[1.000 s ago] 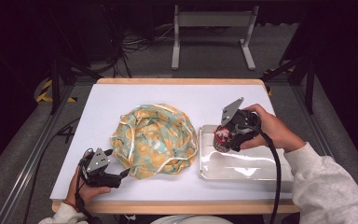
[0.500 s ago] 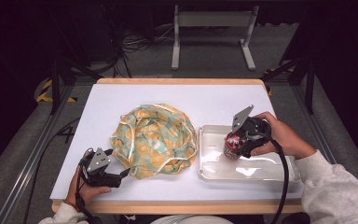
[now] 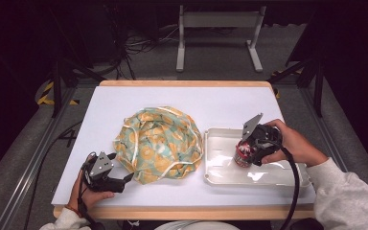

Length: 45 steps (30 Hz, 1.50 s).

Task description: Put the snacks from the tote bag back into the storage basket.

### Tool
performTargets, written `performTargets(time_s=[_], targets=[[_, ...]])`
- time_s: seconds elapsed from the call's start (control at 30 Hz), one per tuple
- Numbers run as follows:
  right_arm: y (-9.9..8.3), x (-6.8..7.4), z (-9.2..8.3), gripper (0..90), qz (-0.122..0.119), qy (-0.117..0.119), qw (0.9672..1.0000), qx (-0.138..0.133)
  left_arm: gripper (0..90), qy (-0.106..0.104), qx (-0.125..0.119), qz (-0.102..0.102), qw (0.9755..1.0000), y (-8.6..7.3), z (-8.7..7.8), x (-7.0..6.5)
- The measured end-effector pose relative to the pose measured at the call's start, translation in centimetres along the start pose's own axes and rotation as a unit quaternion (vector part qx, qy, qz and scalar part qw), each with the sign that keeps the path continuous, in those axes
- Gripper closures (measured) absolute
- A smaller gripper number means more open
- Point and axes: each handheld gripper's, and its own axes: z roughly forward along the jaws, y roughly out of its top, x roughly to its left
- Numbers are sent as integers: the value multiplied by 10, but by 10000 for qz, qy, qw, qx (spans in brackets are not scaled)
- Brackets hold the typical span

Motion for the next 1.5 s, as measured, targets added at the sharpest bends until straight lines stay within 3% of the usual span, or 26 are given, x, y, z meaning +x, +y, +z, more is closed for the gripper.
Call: performTargets(time_s=[0.63,1.0,1.5], targets=[[-11,-2,12,237,11,86,9996,255,62,11,-1,12,10000,0,0,0],[-14,-3,14,235,100,111,9998,111,62,8,18,17,10000,0,0,0],[-15,-2,14,232,199,74,9997,107,62,12,17,17,10000,0,0,0]])
